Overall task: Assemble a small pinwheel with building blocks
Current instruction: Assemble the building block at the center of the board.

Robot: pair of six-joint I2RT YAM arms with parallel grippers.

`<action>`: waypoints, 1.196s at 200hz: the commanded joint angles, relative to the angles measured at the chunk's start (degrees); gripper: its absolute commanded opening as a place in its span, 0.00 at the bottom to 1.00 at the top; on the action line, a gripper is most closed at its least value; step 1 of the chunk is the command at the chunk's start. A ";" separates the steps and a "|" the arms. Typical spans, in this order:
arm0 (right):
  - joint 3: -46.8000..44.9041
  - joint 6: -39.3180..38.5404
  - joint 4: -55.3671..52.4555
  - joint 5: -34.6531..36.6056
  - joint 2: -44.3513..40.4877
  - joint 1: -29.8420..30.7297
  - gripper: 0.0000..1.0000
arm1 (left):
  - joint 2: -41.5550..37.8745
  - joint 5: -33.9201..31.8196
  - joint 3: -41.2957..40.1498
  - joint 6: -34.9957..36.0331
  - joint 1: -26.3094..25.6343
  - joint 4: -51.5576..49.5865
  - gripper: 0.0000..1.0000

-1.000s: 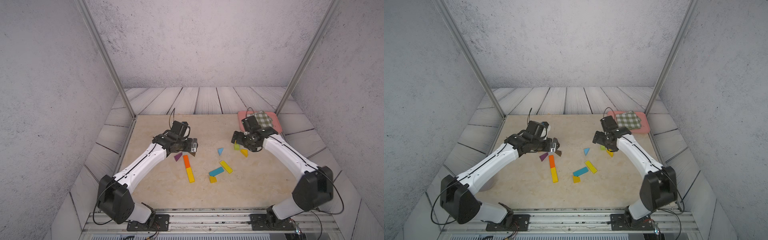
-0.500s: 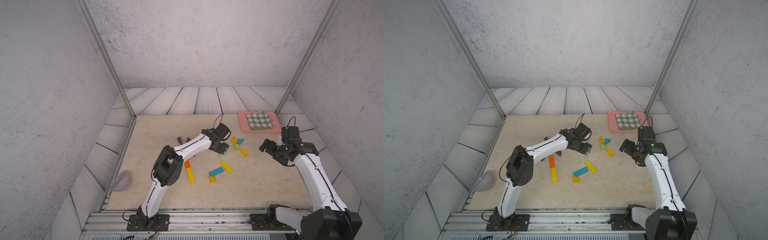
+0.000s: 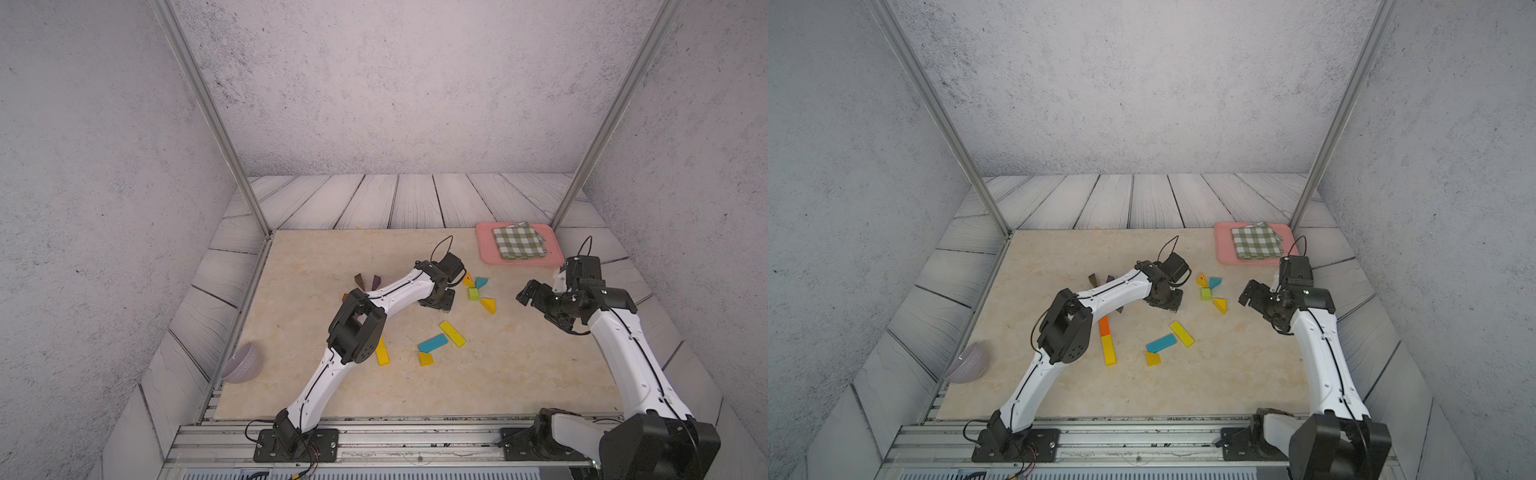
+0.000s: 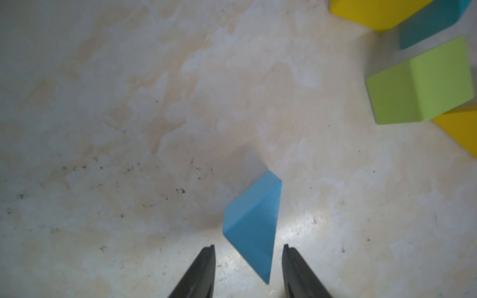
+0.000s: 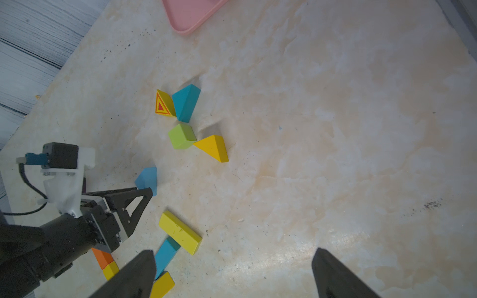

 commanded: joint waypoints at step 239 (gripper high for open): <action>-4.76 0.13 6.07 -6.38 0.86 -1.43 0.99 | 17.72 -0.16 24.13 26.66 -0.08 -4.27 0.25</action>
